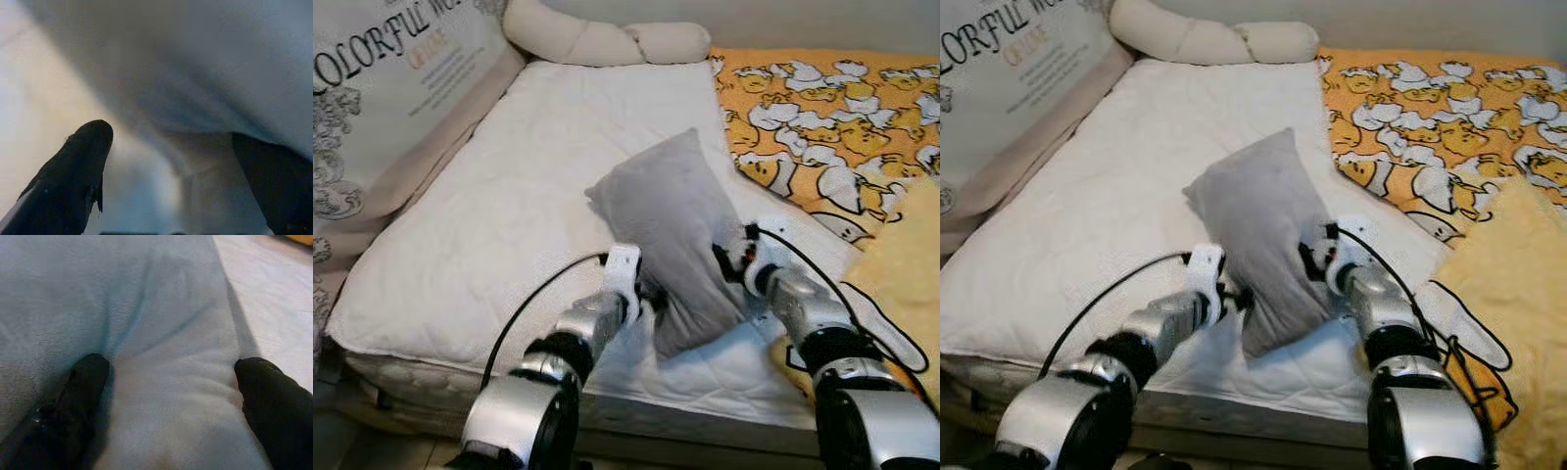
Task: Clean up the room
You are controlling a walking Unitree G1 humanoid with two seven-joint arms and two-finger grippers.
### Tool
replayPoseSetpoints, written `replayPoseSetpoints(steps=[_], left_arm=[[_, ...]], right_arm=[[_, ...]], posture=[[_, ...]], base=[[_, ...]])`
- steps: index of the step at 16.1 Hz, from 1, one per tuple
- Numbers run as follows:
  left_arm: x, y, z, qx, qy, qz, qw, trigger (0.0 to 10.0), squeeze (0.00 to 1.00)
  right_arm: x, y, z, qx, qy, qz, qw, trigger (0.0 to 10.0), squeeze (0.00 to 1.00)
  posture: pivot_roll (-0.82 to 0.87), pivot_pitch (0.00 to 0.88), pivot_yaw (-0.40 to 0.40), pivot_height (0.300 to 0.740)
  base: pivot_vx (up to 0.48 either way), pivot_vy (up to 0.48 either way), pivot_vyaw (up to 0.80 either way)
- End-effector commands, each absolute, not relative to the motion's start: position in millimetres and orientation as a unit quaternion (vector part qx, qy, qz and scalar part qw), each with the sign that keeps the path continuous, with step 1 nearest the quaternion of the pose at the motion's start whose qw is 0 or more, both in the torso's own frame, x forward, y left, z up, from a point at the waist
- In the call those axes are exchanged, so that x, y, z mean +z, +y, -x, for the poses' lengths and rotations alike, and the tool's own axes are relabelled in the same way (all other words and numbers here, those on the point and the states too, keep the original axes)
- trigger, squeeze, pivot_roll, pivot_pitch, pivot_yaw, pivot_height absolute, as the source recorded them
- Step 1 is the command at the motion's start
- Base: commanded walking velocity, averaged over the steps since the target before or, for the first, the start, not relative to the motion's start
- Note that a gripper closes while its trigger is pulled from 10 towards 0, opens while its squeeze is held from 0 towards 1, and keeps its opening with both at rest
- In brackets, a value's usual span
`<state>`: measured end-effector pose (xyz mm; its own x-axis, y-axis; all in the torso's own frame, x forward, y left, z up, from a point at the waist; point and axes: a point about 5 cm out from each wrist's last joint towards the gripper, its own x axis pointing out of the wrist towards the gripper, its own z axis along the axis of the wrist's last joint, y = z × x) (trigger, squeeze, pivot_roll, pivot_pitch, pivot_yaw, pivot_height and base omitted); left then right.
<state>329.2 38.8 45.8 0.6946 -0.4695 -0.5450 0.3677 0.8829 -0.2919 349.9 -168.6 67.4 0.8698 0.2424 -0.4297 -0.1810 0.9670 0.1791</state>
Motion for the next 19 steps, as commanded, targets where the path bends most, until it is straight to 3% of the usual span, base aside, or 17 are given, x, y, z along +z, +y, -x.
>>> replayPoseSetpoints(steps=[1, 5, 9, 14, 19], left_arm=[[69, 4, -332, -0.288, 0.285, 0.123, 0.906, 10.0, 0.00], [90, 13, -346, -0.318, 0.239, 0.123, 0.909, 10.0, 0.00], [99, 70, -353, -0.352, 0.211, 0.036, 0.911, 10.0, 0.00], [117, 102, -337, -0.392, 0.197, -0.013, 0.899, 10.0, 0.00], [120, 117, -296, -0.408, 0.219, -0.012, 0.886, 10.0, 0.00]], right_arm=[[57, -148, -343, 0.145, 0.256, -0.109, 0.949, 10.0, 0.00], [69, -132, -342, 0.170, 0.251, -0.150, 0.941, 10.0, 0.00], [79, -127, -320, 0.210, 0.262, -0.178, 0.925, 10.0, 0.00], [88, -140, -289, 0.269, 0.269, -0.162, 0.910, 10.0, 0.00], [99, -178, -265, 0.293, 0.285, -0.124, 0.904, 10.0, 0.00]], posture=[[-0.12, 0.000, 0.052, 0.740], [-0.12, 0.000, 0.052, 0.740], [-0.09, 0.000, 0.027, 0.740], [-0.08, 0.000, 0.023, 0.740], [-0.08, 0.000, 0.013, 0.740]], base=[[0.000, 0.000, 0.00], [0.000, 0.000, 0.00], [0.000, 0.000, 0.00], [0.000, 0.000, 0.00], [0.000, 0.000, 0.00]])
